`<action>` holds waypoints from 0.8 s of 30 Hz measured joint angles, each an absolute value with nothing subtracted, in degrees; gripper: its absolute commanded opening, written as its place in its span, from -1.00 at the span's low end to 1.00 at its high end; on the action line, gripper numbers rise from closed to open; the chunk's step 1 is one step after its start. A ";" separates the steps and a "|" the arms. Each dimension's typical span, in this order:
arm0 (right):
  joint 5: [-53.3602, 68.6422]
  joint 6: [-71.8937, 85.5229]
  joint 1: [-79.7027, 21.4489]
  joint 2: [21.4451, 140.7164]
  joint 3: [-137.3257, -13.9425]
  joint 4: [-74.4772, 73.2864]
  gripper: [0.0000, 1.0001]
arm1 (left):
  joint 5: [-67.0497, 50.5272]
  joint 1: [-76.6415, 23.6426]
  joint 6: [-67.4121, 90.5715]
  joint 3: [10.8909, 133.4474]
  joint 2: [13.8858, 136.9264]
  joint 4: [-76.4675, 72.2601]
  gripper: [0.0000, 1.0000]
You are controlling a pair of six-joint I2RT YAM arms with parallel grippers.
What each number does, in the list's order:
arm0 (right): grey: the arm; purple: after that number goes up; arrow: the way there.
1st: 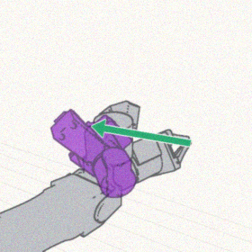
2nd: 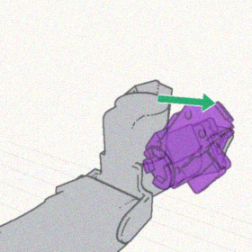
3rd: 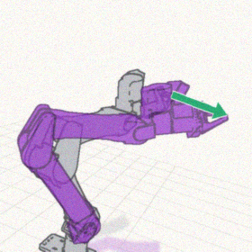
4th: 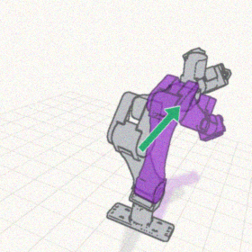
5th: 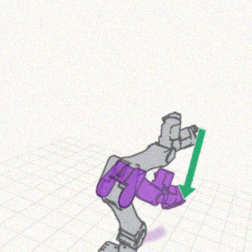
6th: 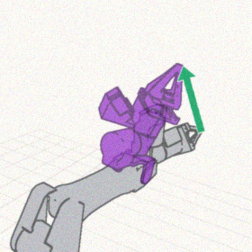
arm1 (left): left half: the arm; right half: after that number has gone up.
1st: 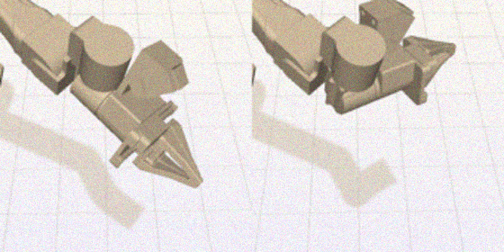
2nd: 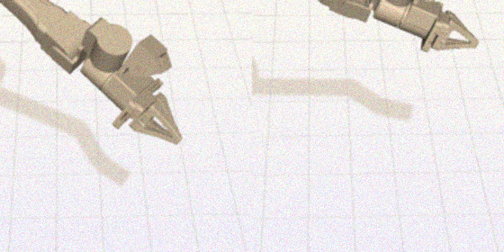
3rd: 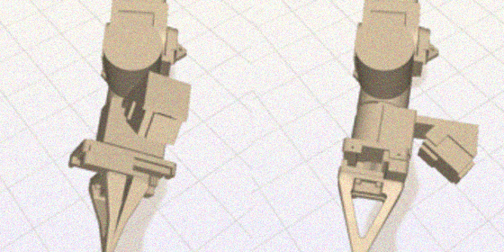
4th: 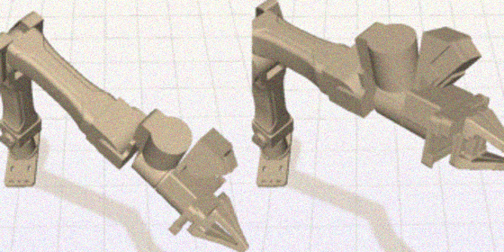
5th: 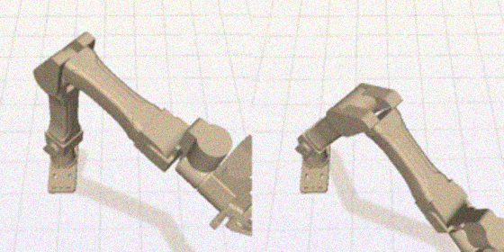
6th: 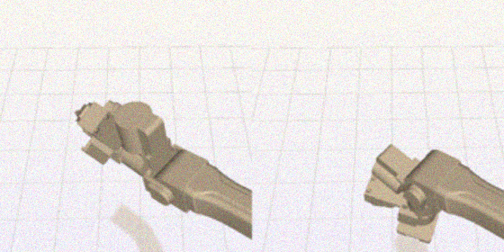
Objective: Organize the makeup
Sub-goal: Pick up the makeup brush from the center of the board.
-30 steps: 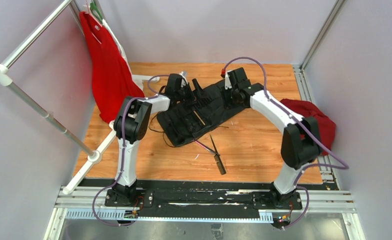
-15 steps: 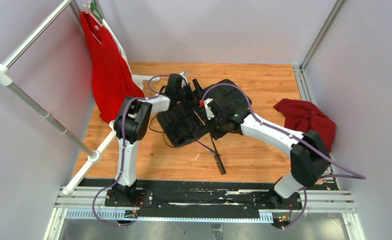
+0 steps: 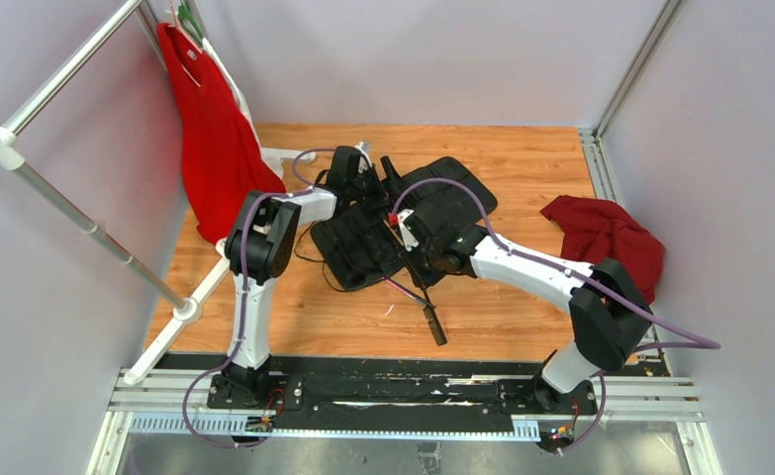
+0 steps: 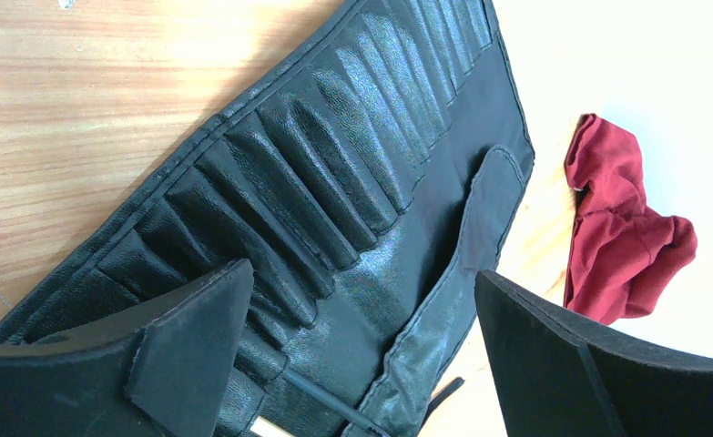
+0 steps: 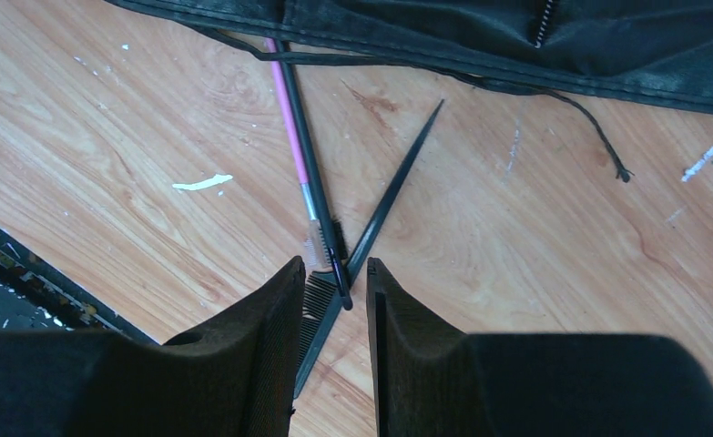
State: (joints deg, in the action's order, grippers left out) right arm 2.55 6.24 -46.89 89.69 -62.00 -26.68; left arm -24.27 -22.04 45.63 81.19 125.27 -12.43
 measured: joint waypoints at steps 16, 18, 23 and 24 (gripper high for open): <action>4.75 7.31 -49.28 94.59 -60.77 -22.68 -0.39 | -24.34 -22.04 45.63 80.97 125.27 -12.80 0.96; 4.93 7.42 -49.28 95.15 -60.73 -22.31 -0.40 | -24.34 -22.04 45.63 80.97 125.27 -12.80 0.96; 4.99 7.53 -49.28 96.20 -60.45 -21.67 -0.41 | -24.36 -22.04 45.63 80.97 125.27 -12.80 0.96; 4.99 7.53 -49.28 96.47 -60.45 -21.50 -0.41 | -24.36 -22.04 45.63 80.97 125.27 -12.80 0.96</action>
State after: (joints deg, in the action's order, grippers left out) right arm 4.99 7.53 -49.28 96.47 -60.45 -21.50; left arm -24.36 -22.04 45.63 80.97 125.27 -12.80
